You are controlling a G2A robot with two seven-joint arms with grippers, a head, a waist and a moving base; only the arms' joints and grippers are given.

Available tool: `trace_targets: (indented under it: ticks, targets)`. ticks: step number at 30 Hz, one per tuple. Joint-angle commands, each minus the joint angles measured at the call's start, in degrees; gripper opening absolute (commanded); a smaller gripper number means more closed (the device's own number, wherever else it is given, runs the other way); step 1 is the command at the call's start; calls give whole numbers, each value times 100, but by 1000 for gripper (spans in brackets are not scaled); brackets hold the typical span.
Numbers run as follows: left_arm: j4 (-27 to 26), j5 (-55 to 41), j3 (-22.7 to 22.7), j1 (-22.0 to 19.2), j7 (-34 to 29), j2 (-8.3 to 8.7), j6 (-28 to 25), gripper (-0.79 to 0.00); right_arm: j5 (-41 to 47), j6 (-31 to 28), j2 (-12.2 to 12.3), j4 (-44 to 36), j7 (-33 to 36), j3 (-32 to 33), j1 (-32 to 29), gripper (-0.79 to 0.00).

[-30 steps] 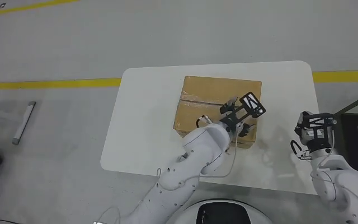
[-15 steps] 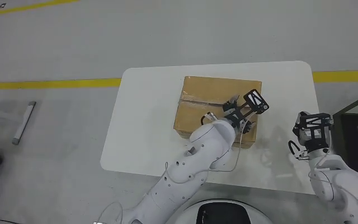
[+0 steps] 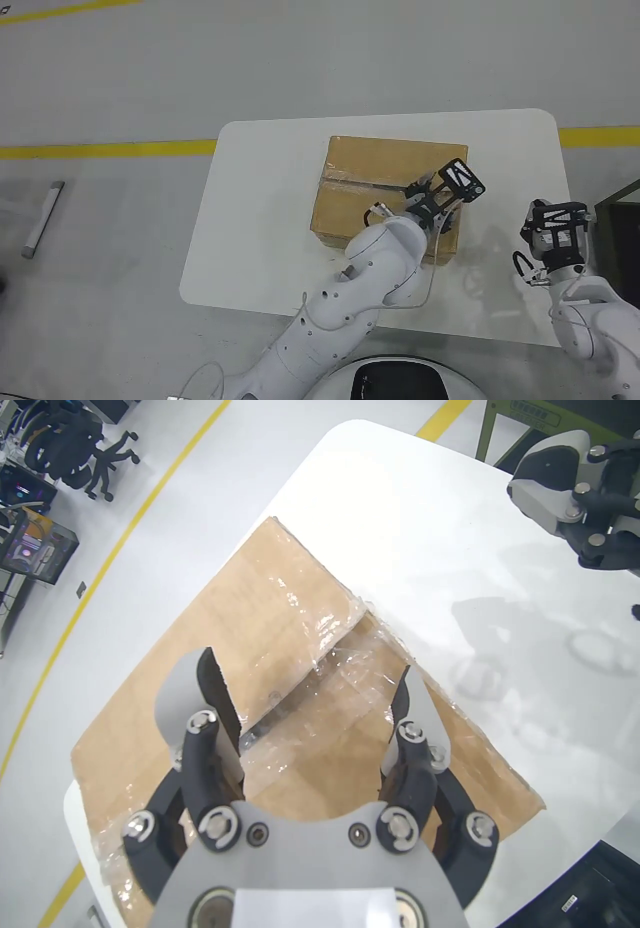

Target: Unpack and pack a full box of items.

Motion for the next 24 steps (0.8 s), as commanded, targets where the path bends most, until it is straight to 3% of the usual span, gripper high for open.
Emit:
trace_targets:
  ticks: [1,9,14,17,24]
  targets:
    - [22,-17,15,-7,32,-25,32,-175,-18,-10,-4,1,4,-2,3,-785]
    - [162,-98,23,-78,71,-131,199,-212,-24,-20,-22,-4,7,1,2,-785]
    - [253,-108,13,-87,32,-182,273,-292,-34,-8,-35,7,1,1,-15,-785]
    - [265,-110,-4,-76,34,-208,327,-391,-38,-3,-42,4,3,3,-15,-785]
    - [291,-113,-71,-24,101,-255,421,-434,-60,-43,-55,5,4,9,-9,-785]
